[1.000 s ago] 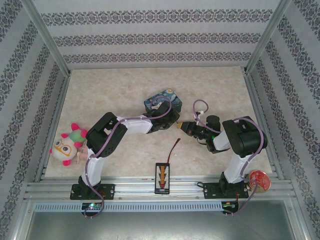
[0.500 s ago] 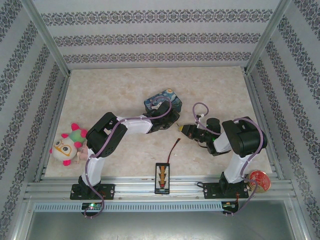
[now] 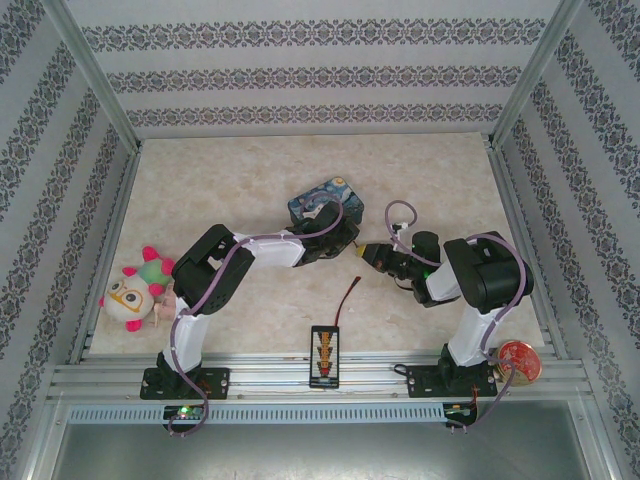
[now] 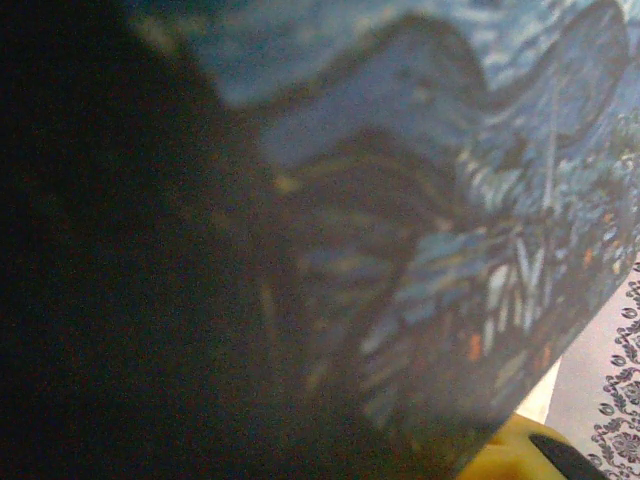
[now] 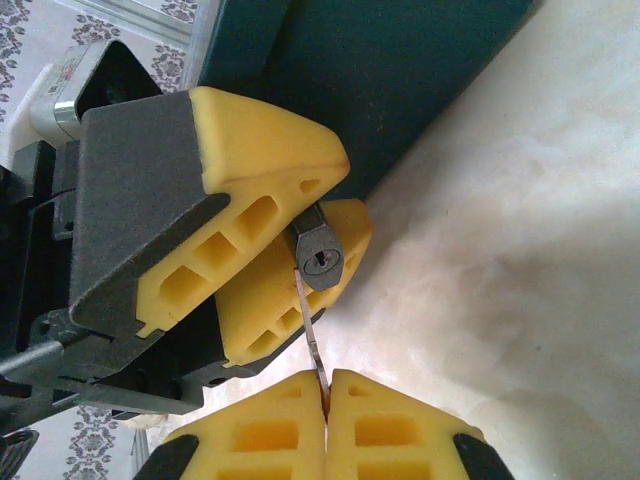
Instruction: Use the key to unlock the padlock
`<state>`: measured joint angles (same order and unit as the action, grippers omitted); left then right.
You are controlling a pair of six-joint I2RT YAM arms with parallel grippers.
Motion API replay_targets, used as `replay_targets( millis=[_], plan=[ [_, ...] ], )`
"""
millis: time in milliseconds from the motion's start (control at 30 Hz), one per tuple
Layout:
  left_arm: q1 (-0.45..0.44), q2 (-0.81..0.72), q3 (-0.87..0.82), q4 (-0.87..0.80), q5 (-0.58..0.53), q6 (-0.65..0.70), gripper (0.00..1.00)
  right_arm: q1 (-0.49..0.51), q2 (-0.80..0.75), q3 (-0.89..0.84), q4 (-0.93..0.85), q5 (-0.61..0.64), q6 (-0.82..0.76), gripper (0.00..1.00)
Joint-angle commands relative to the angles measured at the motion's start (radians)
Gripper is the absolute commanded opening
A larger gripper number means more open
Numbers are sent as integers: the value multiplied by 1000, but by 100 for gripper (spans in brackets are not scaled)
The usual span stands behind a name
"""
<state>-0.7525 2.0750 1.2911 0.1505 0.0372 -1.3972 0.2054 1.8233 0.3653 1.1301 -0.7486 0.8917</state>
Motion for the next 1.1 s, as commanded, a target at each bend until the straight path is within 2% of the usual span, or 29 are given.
replay_targets(
  millis=[0, 1067],
  plan=[
    [-15, 8, -21, 14, 47, -65, 0, 4, 17, 29, 27, 8, -14, 0],
    [-15, 11, -8, 6, 63, -62, 0, 12, 18, 56, 8, 17, -39, 0]
  ],
)
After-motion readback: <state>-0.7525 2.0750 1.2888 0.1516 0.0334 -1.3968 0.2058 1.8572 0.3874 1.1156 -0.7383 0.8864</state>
